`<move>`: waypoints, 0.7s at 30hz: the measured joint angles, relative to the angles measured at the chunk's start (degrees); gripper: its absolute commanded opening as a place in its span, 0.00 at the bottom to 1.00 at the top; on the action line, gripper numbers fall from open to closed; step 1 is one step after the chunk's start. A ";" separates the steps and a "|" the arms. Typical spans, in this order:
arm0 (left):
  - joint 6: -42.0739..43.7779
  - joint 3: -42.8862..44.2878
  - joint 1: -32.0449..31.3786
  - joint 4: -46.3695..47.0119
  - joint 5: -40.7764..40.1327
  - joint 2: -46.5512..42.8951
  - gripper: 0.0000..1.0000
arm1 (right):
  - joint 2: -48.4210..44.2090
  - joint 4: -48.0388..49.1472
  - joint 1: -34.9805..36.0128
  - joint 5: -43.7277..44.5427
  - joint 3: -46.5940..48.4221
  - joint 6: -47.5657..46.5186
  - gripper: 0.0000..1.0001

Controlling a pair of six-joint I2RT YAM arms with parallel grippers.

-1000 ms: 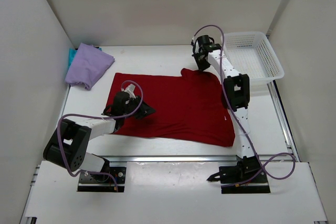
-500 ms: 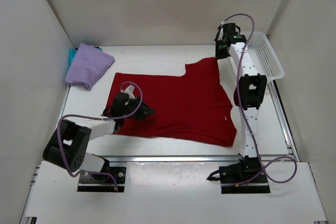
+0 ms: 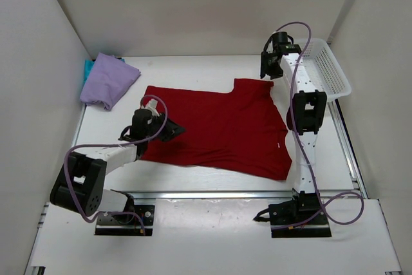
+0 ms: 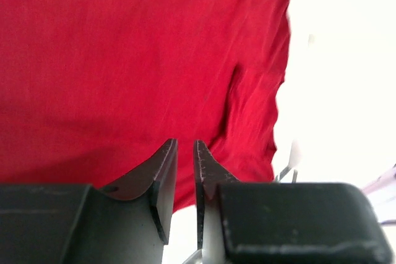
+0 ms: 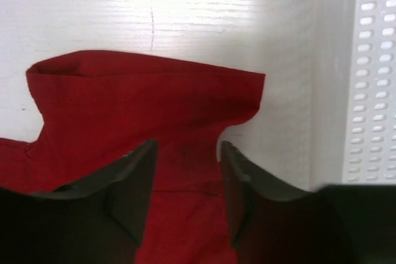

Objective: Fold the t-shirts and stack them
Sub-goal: Fold the flattened tshirt in 1/3 of the way

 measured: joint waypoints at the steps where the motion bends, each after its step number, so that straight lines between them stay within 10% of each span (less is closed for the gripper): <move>1: 0.28 1.53 0.48 -0.87 -0.31 0.02 0.30 | -0.02 0.24 0.20 -0.04 0.00 -0.02 0.38; 7: 1.14 15.10 5.75 -1.60 -1.33 7.19 0.25 | -0.02 -0.17 2.05 0.15 0.35 0.61 0.02; 16: 1.07 10.84 9.86 -3.45 -2.86 17.55 0.26 | -2.58 -2.32 13.66 -1.29 0.13 2.78 0.00; 21: 1.92 11.47 9.64 -4.24 -3.21 20.24 0.24 | -15.37 2.38 21.86 -0.09 -19.45 2.84 0.00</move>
